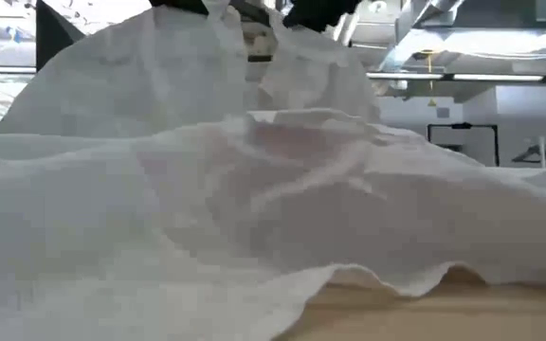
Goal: Hang clothes
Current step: Hang the white polo shirt on the hanger rack
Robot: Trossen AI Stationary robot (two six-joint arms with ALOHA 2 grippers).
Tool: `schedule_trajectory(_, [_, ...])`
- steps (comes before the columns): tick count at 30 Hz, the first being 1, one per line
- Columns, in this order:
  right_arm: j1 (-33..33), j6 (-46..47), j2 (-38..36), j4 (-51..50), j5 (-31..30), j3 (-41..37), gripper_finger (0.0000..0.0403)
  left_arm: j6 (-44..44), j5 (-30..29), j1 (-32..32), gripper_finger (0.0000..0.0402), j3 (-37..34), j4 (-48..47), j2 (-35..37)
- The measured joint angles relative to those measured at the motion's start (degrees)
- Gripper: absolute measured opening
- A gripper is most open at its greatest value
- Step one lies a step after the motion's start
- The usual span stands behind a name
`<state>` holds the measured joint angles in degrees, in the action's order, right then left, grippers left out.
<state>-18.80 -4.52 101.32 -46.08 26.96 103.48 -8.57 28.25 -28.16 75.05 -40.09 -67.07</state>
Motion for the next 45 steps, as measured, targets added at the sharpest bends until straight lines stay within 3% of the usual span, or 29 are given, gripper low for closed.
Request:
schedule_trajectory(5, [1.8,1.5,2.6,1.7,0.2,2.5,0.0096,0.3,-0.1,1.8,0.0018,0.0,0.4,-2.4])
schedule_trajectory(11, [3.4,1.7,5.8,1.4,0.2,7.1,0.0093,0.6,0.1,3.1,0.0018,0.0,1.2,-4.1])
schedule_trajectory(19, [3.6,1.7,8.0,-0.7,1.6,7.4,0.0086,1.2,0.0,3.3,0.0019,0.0,1.5,-3.9])
schedule_trajectory(24, [3.2,-1.2,7.6,-1.7,1.2,7.5,0.0018,1.8,0.2,3.3,0.0042,0.2,1.2,-3.7])
schedule_trajectory(34, [2.2,-3.2,7.5,-1.7,1.6,7.7,0.0017,2.7,-0.1,3.2,0.0058,0.2,-7.3,-0.9])
schedule_trajectory(45, [-1.5,-5.9,5.9,-2.3,1.7,8.5,0.0017,8.3,-5.9,1.4,0.0060,0.2,-14.5,7.7])
